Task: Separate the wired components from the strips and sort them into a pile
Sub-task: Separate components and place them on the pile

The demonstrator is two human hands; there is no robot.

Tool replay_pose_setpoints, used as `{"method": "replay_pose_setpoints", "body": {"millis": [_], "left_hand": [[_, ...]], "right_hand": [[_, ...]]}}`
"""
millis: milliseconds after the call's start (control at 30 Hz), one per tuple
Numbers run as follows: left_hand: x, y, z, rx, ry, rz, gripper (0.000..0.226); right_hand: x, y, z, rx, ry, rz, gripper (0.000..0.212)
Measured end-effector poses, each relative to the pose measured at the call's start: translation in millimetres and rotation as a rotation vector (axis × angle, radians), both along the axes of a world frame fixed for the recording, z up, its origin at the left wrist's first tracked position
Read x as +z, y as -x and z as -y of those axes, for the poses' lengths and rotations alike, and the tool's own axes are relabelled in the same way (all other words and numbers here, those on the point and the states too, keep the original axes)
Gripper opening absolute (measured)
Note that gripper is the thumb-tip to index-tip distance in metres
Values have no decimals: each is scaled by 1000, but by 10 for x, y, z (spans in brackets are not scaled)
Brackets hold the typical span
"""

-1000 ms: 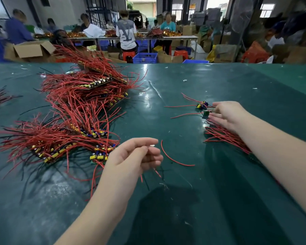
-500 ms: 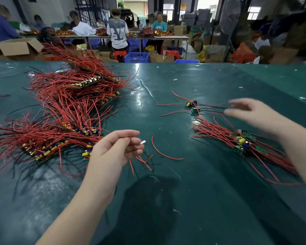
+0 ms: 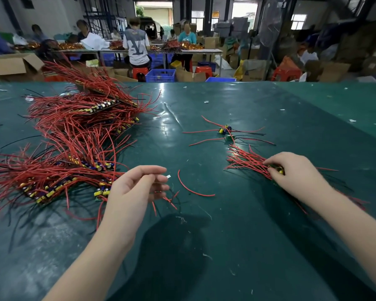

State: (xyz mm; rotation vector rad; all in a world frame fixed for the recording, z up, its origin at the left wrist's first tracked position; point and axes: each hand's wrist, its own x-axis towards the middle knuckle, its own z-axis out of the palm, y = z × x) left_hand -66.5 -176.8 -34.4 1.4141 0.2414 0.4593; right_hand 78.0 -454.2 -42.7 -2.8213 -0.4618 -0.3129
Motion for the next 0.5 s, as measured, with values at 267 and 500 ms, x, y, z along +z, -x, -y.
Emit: {"method": "replay_pose_setpoints", "body": {"millis": [267, 500], "left_hand": [[-32, -17, -3, 5, -32, 9, 32], [-43, -27, -7, -6, -72, -14, 33]], "right_hand": [[-152, -44, -75, 158, -176, 74, 32], [-229, -196, -50, -112, 222, 23, 74]]}}
